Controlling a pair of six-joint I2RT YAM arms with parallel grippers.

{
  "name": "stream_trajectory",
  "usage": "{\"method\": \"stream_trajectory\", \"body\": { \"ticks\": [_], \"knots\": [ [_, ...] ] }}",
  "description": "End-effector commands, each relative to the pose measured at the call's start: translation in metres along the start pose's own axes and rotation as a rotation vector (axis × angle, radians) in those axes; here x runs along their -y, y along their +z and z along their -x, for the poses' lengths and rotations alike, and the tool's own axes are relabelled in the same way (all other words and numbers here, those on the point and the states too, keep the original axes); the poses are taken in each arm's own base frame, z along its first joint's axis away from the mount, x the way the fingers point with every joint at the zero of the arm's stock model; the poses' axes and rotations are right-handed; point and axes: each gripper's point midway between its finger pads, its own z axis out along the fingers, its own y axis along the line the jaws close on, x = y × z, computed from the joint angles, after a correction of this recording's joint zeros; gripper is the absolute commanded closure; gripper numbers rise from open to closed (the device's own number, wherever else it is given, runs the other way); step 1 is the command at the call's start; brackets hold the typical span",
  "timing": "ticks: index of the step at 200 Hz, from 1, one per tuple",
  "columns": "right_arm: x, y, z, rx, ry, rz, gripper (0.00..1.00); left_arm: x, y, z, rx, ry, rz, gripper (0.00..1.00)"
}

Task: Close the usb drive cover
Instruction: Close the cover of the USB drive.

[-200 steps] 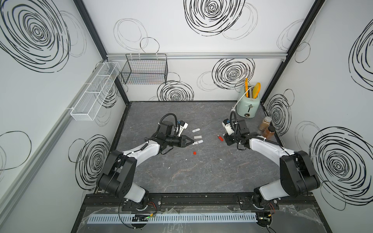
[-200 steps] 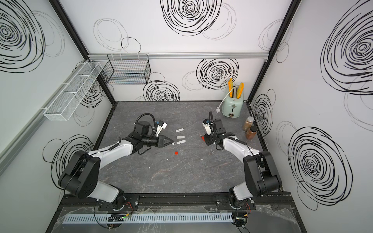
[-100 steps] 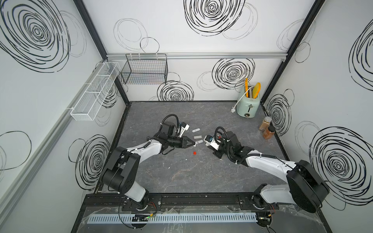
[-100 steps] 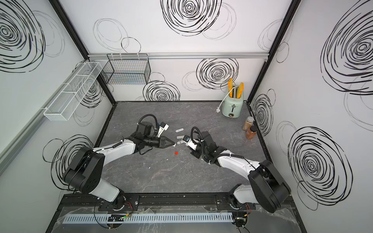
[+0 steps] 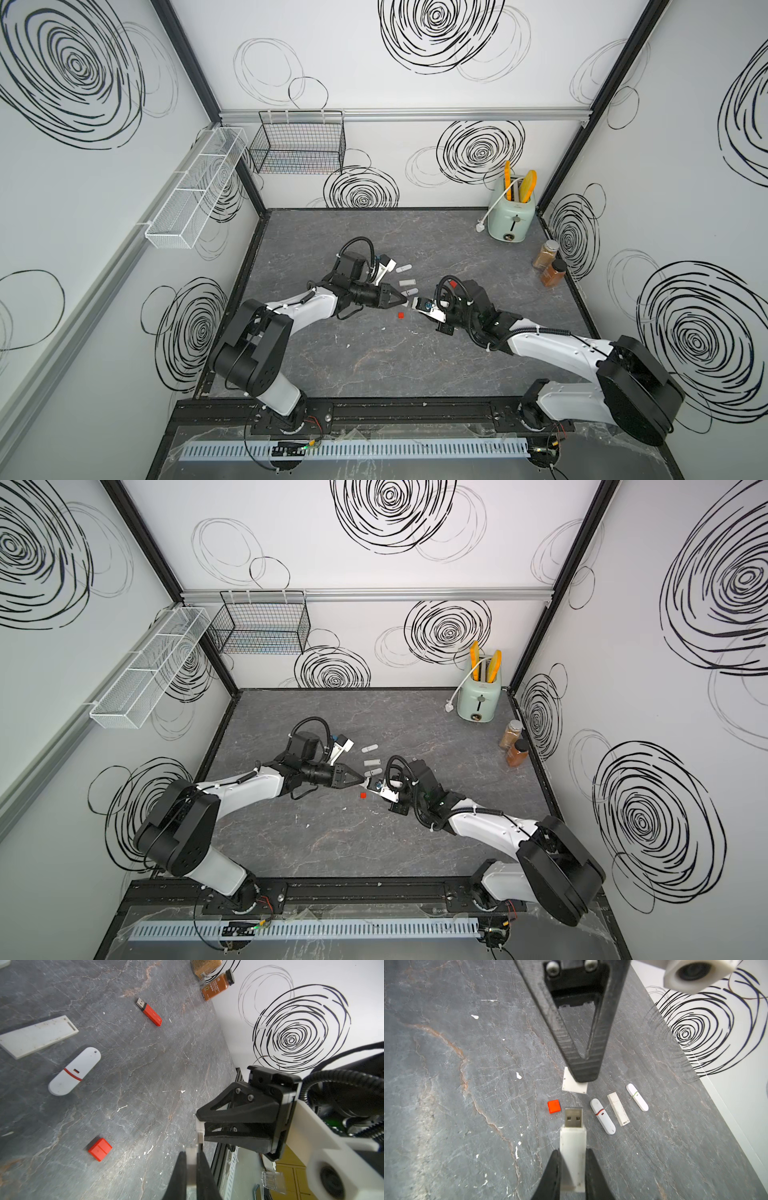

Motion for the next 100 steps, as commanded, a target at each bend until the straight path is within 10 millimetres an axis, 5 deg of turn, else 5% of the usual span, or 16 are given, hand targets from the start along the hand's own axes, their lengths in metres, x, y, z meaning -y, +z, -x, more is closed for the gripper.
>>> {"method": "stream_trajectory", "body": {
  "ticks": [1, 100],
  "knots": [
    [-0.0078, 0.001, 0.0022, 0.015, -0.047, 0.032, 0.95, 0.0098, 0.0026, 0.0046, -0.009, 0.055, -0.034, 1.0],
    [-0.0095, -0.0003, 0.0098, 0.043, -0.061, 0.033, 0.95, 0.0138, 0.0085, -0.0029, -0.034, 0.075, -0.039, 1.0]
  ]
}}
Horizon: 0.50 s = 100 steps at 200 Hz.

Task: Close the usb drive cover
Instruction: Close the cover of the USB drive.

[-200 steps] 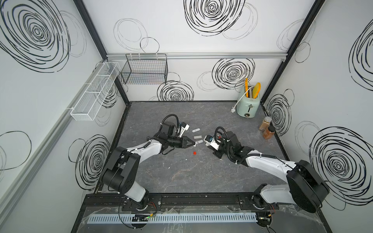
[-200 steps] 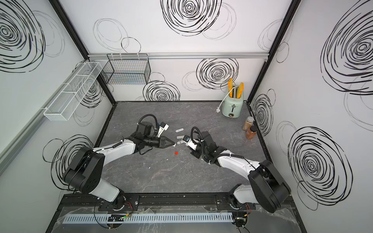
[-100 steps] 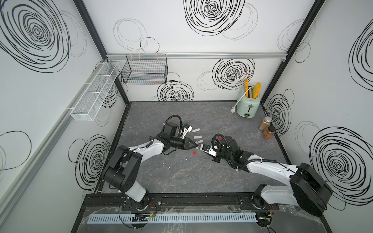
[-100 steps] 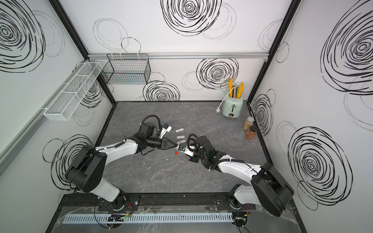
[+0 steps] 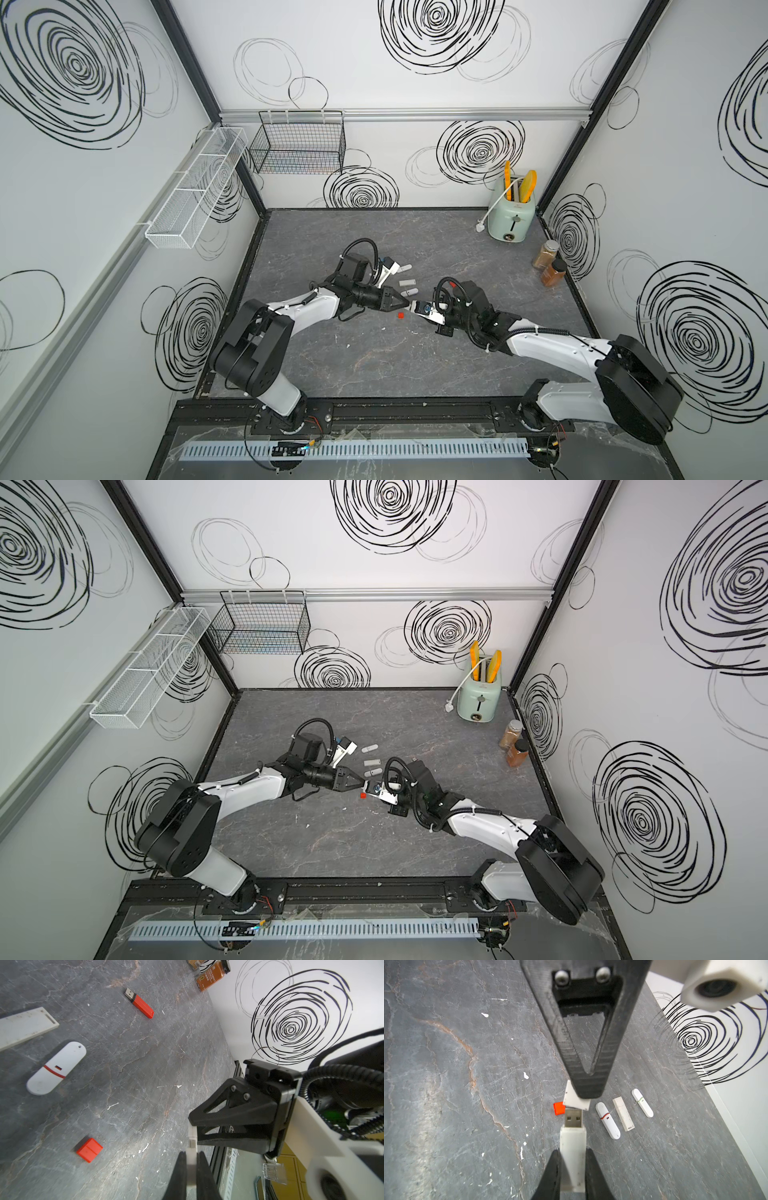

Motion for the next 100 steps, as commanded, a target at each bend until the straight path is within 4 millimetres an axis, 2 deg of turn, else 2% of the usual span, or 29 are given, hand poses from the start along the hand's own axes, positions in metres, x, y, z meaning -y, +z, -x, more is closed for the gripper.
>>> {"method": "stream_trajectory", "body": {
  "ticks": [1, 32, 100],
  "knots": [
    [-0.003, -0.001, 0.008, 0.035, -0.032, 0.009, 0.95, 0.007, 0.002, 0.006, -0.002, 0.04, -0.024, 1.0],
    [-0.001, -0.002, 0.007, 0.034, -0.03, -0.004, 0.96, 0.007, 0.002, 0.006, -0.005, 0.04, -0.024, 1.0],
    [0.01, -0.01, 0.025, 0.119, 0.007, -0.061, 0.96, 0.012, 0.005, 0.005, -0.008, 0.032, -0.042, 1.0]
  ]
}}
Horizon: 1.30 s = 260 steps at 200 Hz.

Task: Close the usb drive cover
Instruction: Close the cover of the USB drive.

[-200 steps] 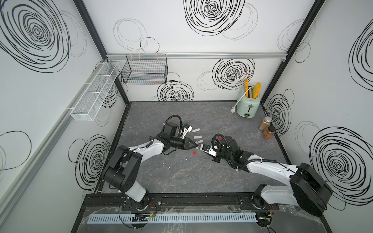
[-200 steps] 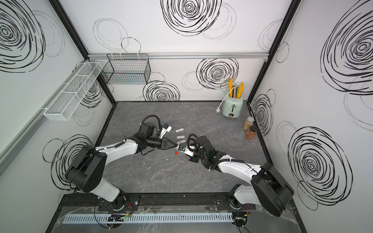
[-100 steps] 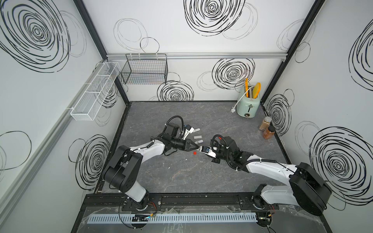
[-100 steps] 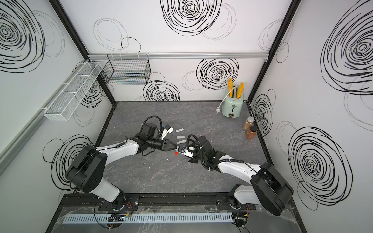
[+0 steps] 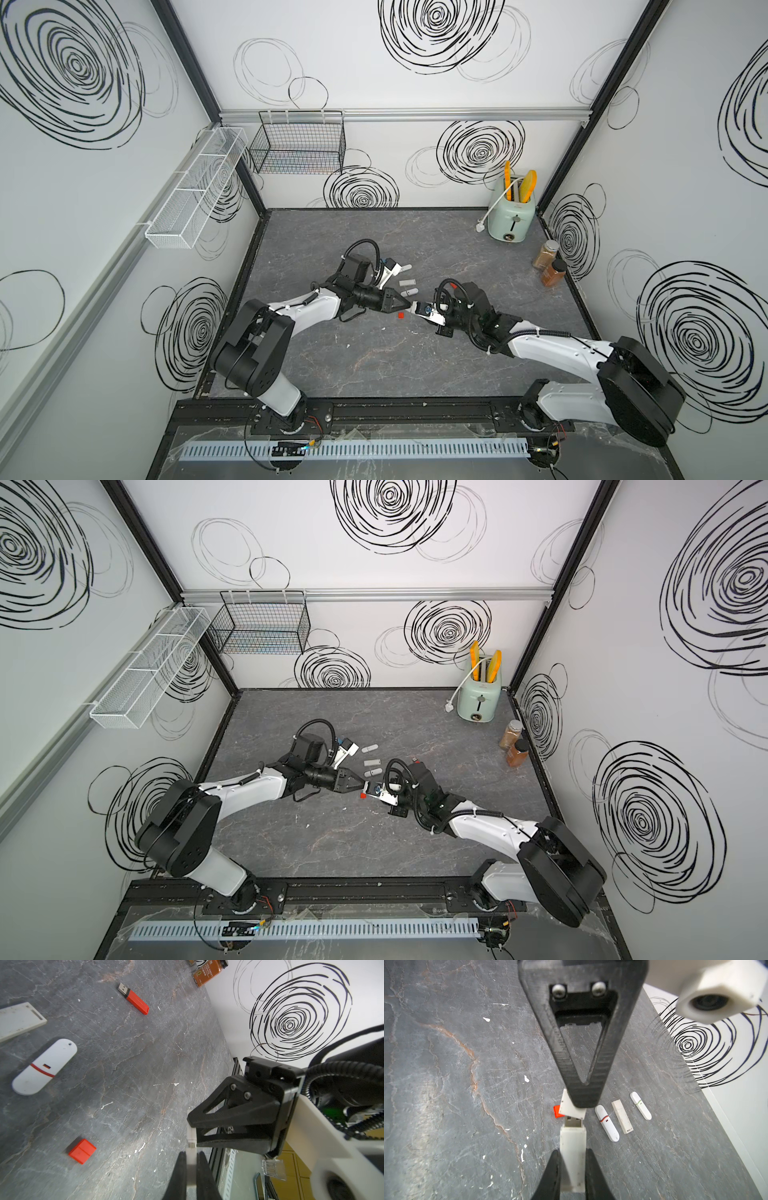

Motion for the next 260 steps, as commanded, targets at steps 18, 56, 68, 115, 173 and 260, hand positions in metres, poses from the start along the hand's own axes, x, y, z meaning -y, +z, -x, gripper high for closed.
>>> {"method": "stream_trajectory", "body": {
  "ticks": [18, 56, 68, 115, 173, 260],
  "knots": [
    [0.01, -0.006, 0.025, 0.11, 0.005, -0.069, 0.96, 0.011, 0.001, 0.01, 0.013, 0.014, -0.037, 1.0],
    [0.012, 0.001, 0.035, 0.136, -0.018, -0.13, 0.96, 0.01, 0.002, 0.011, 0.026, -0.031, -0.038, 1.0],
    [0.014, 0.003, 0.04, 0.156, -0.022, -0.149, 0.96, 0.011, 0.001, 0.012, 0.031, -0.034, -0.041, 1.0],
    [0.024, 0.005, 0.053, 0.2, -0.012, -0.185, 0.96, 0.008, 0.001, 0.01, 0.042, -0.013, -0.018, 1.0],
    [0.03, 0.012, 0.074, 0.258, 0.013, -0.115, 0.96, 0.002, 0.003, 0.008, 0.047, 0.004, 0.014, 1.0],
    [0.052, 0.0, 0.083, 0.31, -0.026, -0.076, 0.97, 0.003, 0.007, -0.001, 0.015, 0.029, 0.003, 1.0]
  ]
}}
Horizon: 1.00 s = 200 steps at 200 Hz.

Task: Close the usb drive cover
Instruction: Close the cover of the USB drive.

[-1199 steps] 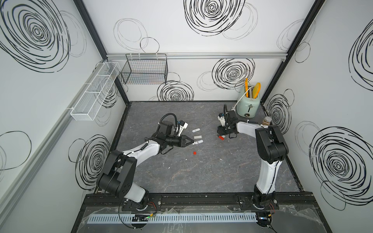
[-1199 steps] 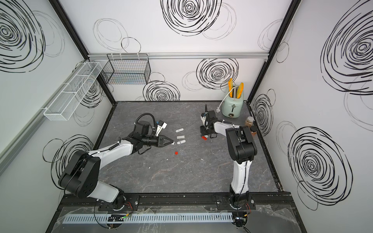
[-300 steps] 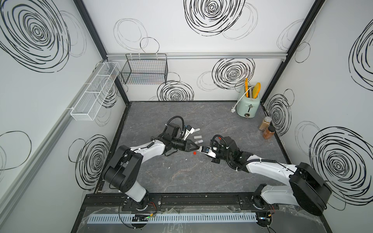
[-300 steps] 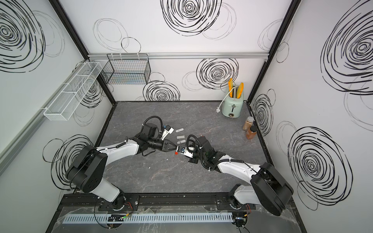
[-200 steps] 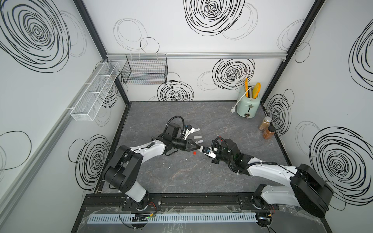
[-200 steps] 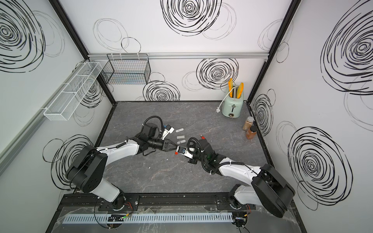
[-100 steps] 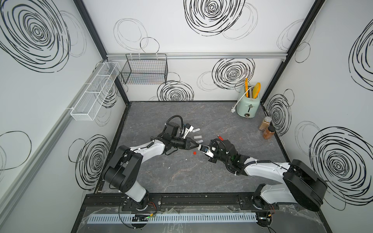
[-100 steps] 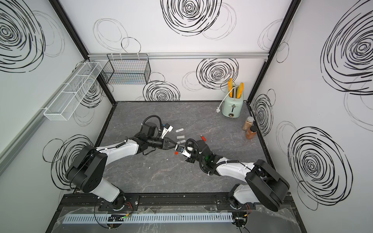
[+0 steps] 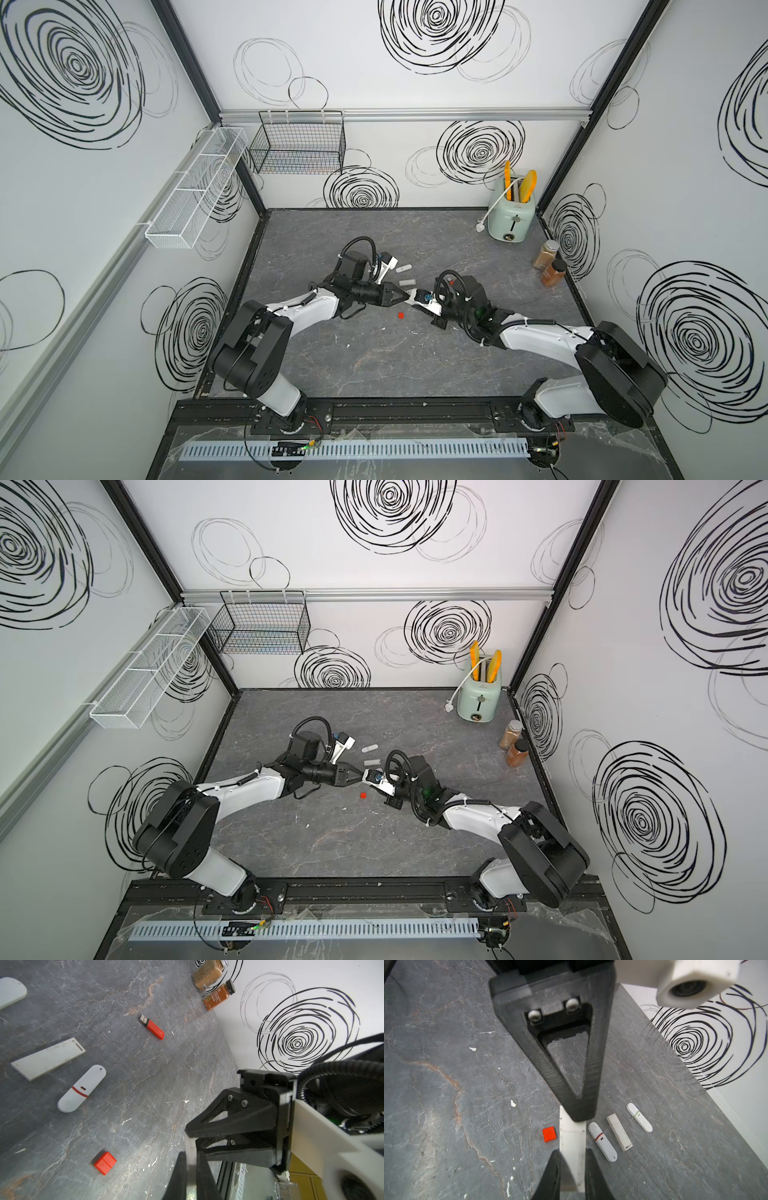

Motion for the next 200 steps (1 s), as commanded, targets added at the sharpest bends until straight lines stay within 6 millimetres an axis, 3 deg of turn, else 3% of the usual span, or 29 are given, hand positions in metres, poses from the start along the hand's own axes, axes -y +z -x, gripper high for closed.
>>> {"method": "stream_trajectory", "body": {
  "ticks": [1, 35, 69, 104, 153, 200],
  "knots": [
    [0.024, -0.01, 0.074, 0.214, -0.131, -0.057, 0.97, 0.012, 0.009, -0.023, -0.077, 0.009, -0.056, 1.0],
    [0.014, -0.001, 0.089, 0.247, -0.178, -0.112, 0.98, 0.012, 0.013, -0.021, -0.083, 0.001, -0.058, 1.0],
    [0.025, -0.008, 0.096, 0.285, -0.145, -0.173, 0.98, 0.007, 0.013, -0.025, -0.084, -0.001, -0.037, 1.0],
    [0.04, -0.018, 0.1, 0.327, -0.024, -0.109, 0.98, 0.005, 0.015, -0.027, -0.094, -0.009, -0.033, 1.0],
    [0.015, -0.005, 0.099, 0.225, -0.298, -0.165, 0.99, 0.003, 0.02, -0.029, -0.111, -0.026, -0.038, 1.0],
    [0.046, -0.018, 0.11, 0.334, -0.097, -0.194, 1.0, 0.001, 0.019, -0.03, -0.109, -0.028, -0.033, 1.0]
  ]
}}
